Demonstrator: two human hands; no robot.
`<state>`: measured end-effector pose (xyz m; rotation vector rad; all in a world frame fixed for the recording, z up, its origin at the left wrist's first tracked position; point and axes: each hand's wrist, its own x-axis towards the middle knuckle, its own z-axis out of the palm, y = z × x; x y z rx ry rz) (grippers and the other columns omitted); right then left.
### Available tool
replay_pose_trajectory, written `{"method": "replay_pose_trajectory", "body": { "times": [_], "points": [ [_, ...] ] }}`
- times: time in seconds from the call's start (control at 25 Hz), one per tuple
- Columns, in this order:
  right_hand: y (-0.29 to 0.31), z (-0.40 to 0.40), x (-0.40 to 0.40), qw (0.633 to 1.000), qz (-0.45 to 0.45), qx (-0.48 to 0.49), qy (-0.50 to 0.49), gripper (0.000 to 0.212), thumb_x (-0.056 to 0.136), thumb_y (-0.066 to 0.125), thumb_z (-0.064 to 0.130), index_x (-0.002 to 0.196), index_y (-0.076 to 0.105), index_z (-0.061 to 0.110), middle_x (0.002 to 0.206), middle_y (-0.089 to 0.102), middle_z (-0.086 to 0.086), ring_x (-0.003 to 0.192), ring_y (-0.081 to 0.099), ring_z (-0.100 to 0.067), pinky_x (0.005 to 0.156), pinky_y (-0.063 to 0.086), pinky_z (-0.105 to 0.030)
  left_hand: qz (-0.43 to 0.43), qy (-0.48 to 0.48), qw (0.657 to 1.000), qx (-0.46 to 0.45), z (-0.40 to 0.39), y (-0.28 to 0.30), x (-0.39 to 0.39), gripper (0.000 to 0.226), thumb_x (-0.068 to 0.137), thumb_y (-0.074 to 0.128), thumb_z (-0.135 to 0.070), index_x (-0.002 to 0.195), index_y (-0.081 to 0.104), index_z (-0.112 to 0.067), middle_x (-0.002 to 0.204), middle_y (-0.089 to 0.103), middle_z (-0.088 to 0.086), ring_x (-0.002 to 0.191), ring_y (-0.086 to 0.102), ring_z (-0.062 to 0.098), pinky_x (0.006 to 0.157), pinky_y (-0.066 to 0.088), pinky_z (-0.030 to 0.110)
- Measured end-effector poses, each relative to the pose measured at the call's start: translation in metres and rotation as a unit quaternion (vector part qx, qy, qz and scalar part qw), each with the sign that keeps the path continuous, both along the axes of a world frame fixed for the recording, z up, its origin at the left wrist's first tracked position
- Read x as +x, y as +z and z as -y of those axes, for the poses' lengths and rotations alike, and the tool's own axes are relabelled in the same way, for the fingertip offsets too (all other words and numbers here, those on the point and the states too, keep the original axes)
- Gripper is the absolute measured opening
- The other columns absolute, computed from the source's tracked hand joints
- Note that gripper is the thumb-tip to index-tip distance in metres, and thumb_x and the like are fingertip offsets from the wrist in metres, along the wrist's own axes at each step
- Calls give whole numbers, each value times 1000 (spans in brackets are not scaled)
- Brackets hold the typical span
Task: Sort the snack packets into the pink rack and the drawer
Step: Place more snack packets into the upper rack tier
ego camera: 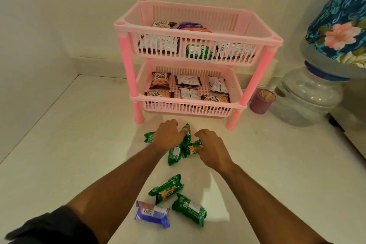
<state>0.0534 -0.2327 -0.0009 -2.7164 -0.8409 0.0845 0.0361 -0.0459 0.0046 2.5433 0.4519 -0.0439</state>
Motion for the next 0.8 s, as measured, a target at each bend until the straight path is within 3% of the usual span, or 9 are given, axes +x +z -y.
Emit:
{"method": "replay_pose_trajectory", "body": {
  "times": [0.12,0.28,0.48,0.64,0.8],
  "points": [
    [-6,-4,-2,999,-5,-45,25,61,84,70,24,141,48,15,143,51,-3,131,47,-24,103,42,-38,-18,26,999,-14,5,-1,4,77,82,47,-74,132,51,-16,126,59,11,115,54,29,89,48,39],
    [-13,-4,-7,993,12,-110,40,52,79,72,25,128,54,20,127,57,1,121,51,-23,99,44,-38,-48,26,998,30,16,6,15,79,78,40,-78,124,52,-15,118,61,11,108,57,30,90,49,43],
    [-19,8,-15,991,-15,-133,9,36,85,56,19,119,53,28,122,56,4,116,51,-22,94,38,-36,-65,-25,994,87,27,5,19,51,83,45,-60,116,49,-22,110,61,3,99,54,22,90,48,41],
    [-10,16,-15,986,-57,-155,-3,34,93,50,19,127,50,21,129,49,-4,117,49,-26,89,39,-35,-47,-40,997,50,37,8,11,50,77,52,-54,119,48,-25,102,51,-3,91,49,15,85,48,32],
    [11,31,-2,982,-111,-156,-1,45,99,47,33,140,43,16,140,39,-11,128,46,-27,101,40,-36,3,-59,998,13,42,25,9,58,70,57,-53,124,50,-31,102,52,-6,95,53,15,86,50,31]
  ]
}}
